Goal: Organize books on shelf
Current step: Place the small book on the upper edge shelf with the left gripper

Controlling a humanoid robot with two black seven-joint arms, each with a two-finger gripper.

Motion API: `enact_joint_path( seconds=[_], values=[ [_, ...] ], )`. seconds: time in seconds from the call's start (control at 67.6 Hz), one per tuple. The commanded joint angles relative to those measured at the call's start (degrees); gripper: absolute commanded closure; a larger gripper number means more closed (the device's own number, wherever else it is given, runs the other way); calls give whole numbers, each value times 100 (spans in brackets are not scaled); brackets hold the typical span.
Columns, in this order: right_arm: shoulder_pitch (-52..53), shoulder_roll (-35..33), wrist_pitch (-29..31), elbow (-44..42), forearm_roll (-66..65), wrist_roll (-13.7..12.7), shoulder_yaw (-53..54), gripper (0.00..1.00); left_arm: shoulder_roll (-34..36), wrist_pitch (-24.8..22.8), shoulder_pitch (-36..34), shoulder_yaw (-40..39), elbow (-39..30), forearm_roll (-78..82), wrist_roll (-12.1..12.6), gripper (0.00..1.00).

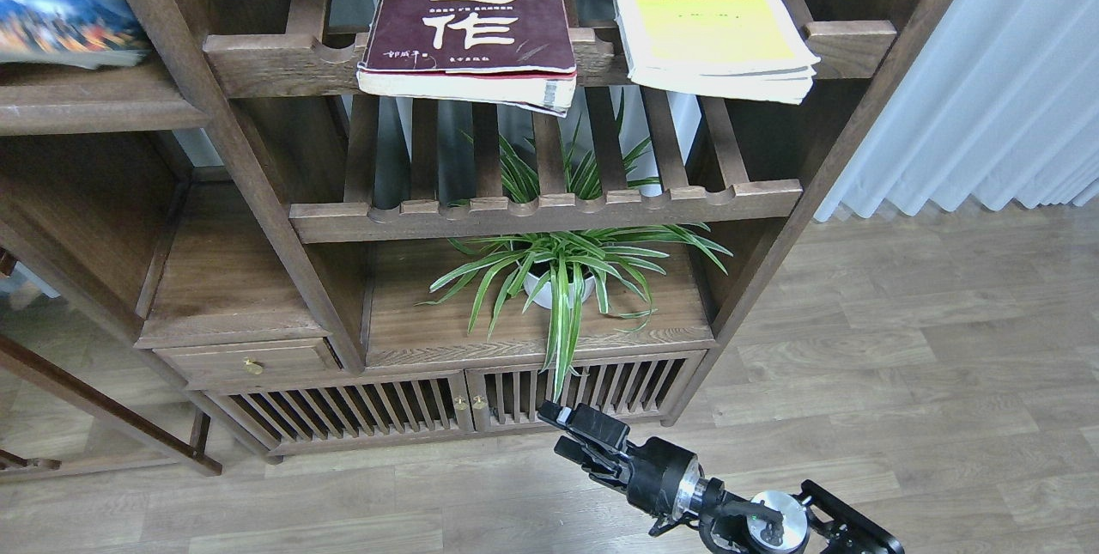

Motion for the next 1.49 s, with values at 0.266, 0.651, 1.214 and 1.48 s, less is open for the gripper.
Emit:
enact_joint_path(
  seconds=[0.266,0.651,1.214,1.48],
  values=[
    [0,0,0,1,9,0,9,0,285,1,3,22,-734,367,14,7],
    [0,0,0,1,9,0,9,0,1217,1,381,339,-1684,587,5,1],
    [0,0,0,1,17,0,9,0,1806,1,1137,1253,-2853,596,5,1],
    [-9,0,0,-8,26,0,9,0,2360,1,1137,1666,-3617,578,-12,1]
  ],
)
